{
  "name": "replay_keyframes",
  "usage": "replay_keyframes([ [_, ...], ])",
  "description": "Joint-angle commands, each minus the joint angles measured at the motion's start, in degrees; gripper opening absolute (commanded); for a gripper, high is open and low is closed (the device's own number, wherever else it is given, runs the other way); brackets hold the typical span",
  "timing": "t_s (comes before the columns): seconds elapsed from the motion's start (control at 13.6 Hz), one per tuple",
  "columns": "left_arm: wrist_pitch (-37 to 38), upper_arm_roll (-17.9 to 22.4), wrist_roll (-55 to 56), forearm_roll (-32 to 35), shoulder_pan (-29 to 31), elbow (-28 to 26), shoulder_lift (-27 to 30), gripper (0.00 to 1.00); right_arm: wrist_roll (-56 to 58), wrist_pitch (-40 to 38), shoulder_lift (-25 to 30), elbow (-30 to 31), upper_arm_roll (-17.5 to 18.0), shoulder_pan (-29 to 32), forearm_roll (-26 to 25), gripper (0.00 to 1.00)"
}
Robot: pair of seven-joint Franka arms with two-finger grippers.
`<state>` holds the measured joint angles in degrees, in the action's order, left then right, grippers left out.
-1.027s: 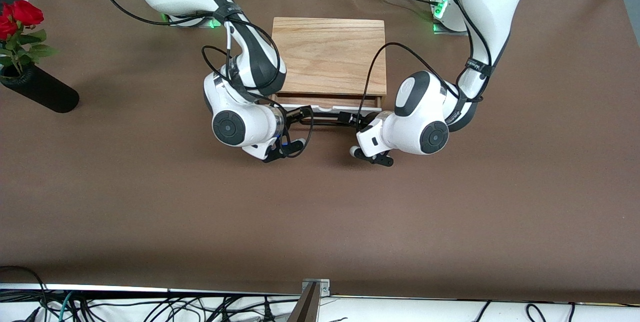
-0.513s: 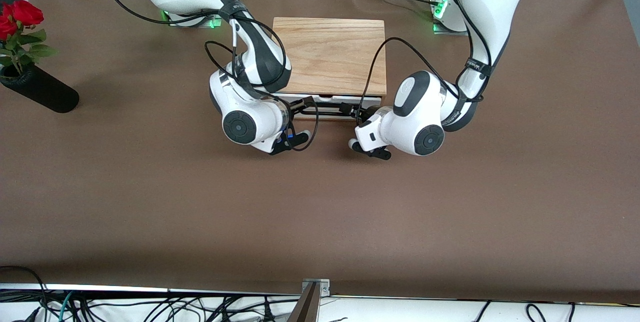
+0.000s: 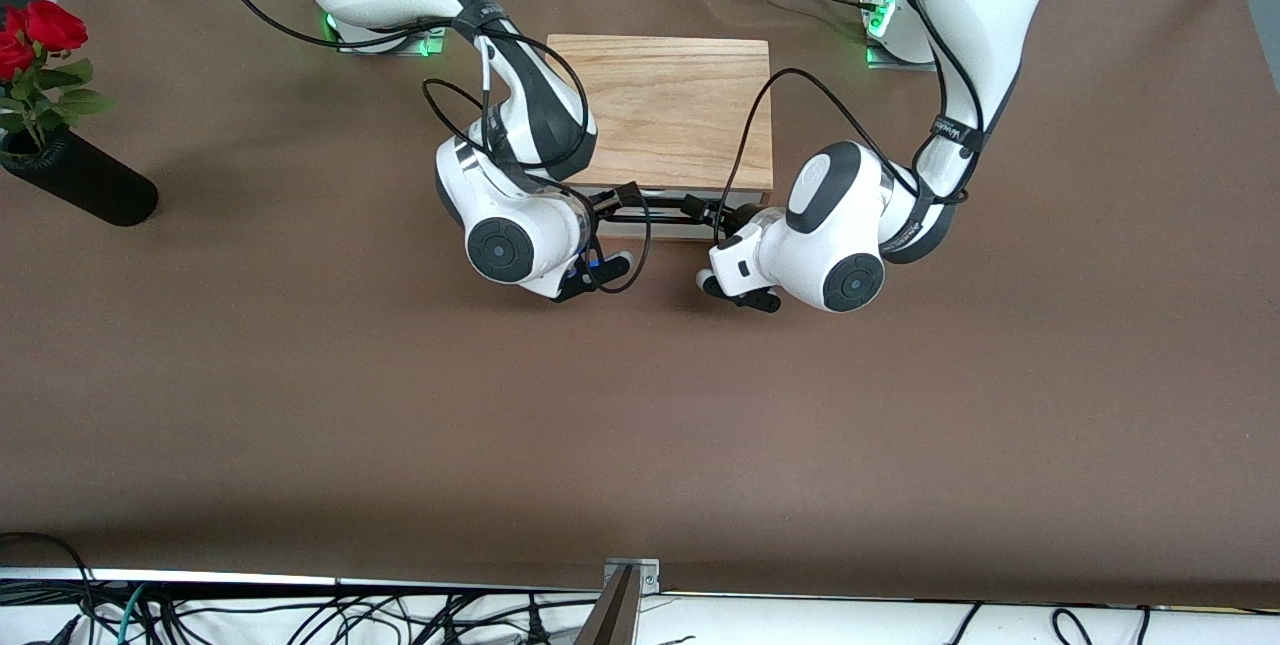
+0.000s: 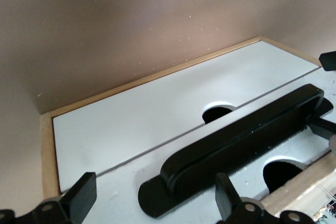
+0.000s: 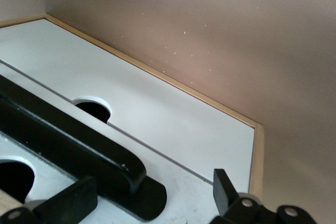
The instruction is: Close drawer with both arms simultaneously
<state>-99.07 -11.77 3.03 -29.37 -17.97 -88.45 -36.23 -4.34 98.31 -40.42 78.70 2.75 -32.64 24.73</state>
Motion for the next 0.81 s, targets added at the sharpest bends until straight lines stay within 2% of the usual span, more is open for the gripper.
replay_keyframes([
  [0.0,2.39,-0.01,-0.4,-1.56,1.18,0.03,2.3,1.0,0.03,-2.34,-0.01,-1.0,0.32,-0.06,0.76,1.0],
  [0.29,2.48,0.34,-0.49,-0.6,2.5,2.05,5.46,1.0,0.21,-2.34,0.87,-5.65,-0.38,0.99,0.41,1.0],
  [0.51,2.48,3.14,-0.57,0.62,3.64,2.67,8.19,1.0,0.3,-2.34,2.79,-9.35,-0.64,3.54,-0.12,1.0],
  [0.59,2.48,4.54,-0.66,4.64,4.0,4.67,8.54,1.0,0.3,-2.25,3.76,-10.23,-0.99,4.76,-0.29,1.0],
  [0.73,2.39,5.26,-0.75,16.39,4.44,7.94,8.46,1.0,0.56,-2.25,6.04,-11.63,-4.93,5.39,-3.97,1.0],
])
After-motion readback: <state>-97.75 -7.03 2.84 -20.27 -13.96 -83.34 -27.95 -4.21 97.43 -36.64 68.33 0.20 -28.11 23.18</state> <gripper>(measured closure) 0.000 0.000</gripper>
